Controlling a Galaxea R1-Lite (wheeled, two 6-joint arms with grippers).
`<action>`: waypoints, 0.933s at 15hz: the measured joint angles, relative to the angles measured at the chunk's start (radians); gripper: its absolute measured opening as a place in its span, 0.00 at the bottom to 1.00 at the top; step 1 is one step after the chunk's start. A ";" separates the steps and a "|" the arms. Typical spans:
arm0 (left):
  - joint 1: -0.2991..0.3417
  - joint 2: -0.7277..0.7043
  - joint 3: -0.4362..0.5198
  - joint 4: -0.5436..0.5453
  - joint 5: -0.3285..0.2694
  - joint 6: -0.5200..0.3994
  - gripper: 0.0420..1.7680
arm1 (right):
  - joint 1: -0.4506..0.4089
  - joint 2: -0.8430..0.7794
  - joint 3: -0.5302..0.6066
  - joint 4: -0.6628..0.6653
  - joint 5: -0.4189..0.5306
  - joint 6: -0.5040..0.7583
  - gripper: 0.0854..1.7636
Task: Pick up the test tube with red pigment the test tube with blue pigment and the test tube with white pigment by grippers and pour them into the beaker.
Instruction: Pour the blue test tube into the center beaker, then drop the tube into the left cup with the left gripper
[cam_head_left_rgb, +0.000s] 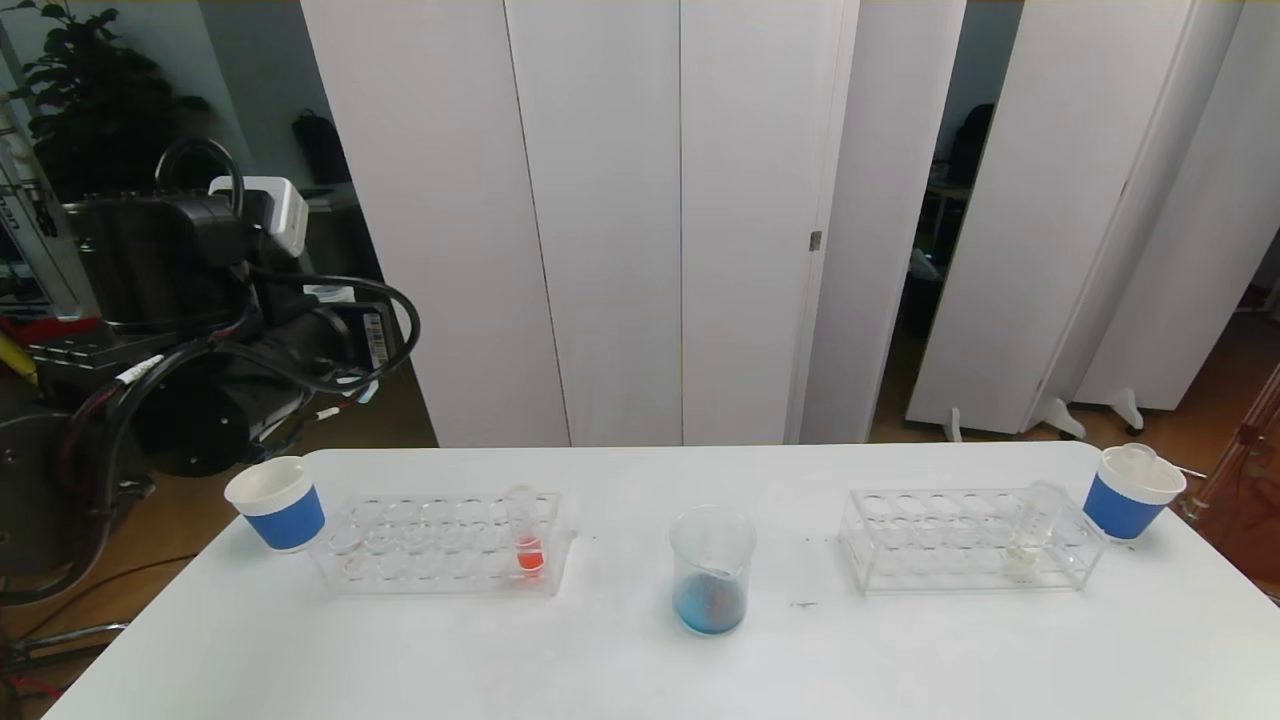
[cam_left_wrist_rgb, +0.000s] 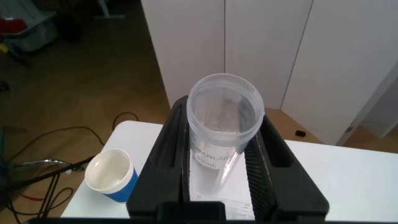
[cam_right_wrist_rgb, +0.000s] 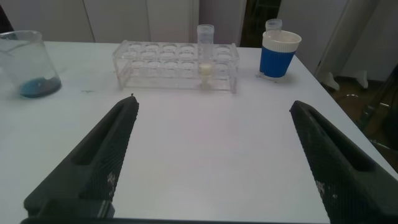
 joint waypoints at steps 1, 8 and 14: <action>0.046 0.001 0.004 -0.016 0.008 0.001 0.32 | 0.000 0.000 0.000 0.000 0.000 0.000 0.99; 0.313 0.095 0.029 -0.250 0.031 0.001 0.32 | 0.000 0.000 0.000 0.000 0.000 0.000 0.99; 0.358 0.209 0.092 -0.413 0.034 0.003 0.32 | 0.000 0.000 0.000 0.000 0.000 0.000 0.99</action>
